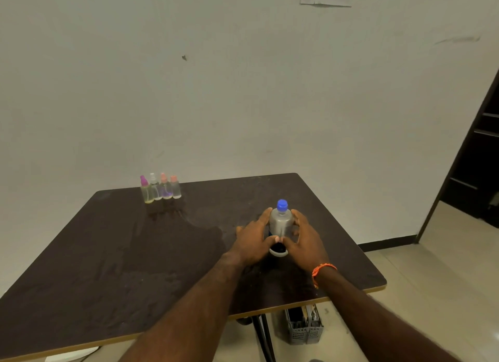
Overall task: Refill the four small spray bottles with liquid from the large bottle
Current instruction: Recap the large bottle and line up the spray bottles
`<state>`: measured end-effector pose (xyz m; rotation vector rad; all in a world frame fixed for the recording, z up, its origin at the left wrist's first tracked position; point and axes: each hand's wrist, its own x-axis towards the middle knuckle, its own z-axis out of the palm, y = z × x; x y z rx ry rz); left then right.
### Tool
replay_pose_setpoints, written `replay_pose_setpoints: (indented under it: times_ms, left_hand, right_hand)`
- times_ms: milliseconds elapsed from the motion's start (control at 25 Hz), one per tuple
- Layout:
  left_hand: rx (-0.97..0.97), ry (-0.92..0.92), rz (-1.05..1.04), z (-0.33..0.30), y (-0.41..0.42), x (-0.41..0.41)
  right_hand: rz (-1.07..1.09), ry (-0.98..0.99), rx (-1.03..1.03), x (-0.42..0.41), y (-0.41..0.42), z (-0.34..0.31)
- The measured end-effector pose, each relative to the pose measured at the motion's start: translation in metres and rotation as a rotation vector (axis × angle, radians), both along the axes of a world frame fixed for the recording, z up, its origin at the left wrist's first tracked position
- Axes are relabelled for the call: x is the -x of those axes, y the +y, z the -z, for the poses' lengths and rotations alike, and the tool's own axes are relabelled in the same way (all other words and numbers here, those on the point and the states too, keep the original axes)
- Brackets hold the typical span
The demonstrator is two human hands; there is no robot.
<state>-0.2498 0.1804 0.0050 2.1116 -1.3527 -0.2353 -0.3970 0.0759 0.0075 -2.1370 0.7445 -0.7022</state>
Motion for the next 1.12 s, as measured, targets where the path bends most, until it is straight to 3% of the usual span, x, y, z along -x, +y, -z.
replay_pose_setpoints:
  times_ms: [280, 680, 960, 1120]
  left_hand:
    - [0.117, 0.105, 0.046, -0.003, -0.015, -0.024]
    - [0.191, 0.014, 0.017, -0.052, -0.111, -0.109]
    - [0.176, -0.026, -0.03, -0.017, -0.199, -0.201]
    - [0.152, -0.03, -0.063, 0.017, -0.233, -0.226]
  right_hand:
    - [-0.005, -0.019, -0.013, -0.009, -0.013, -0.006]
    - [-0.045, -0.017, 0.065, -0.106, -0.113, -0.053]
    - [-0.093, 0.066, 0.068, -0.194, -0.192, -0.043]
    - [-0.011, 0.105, 0.02, -0.221, -0.213, -0.016]
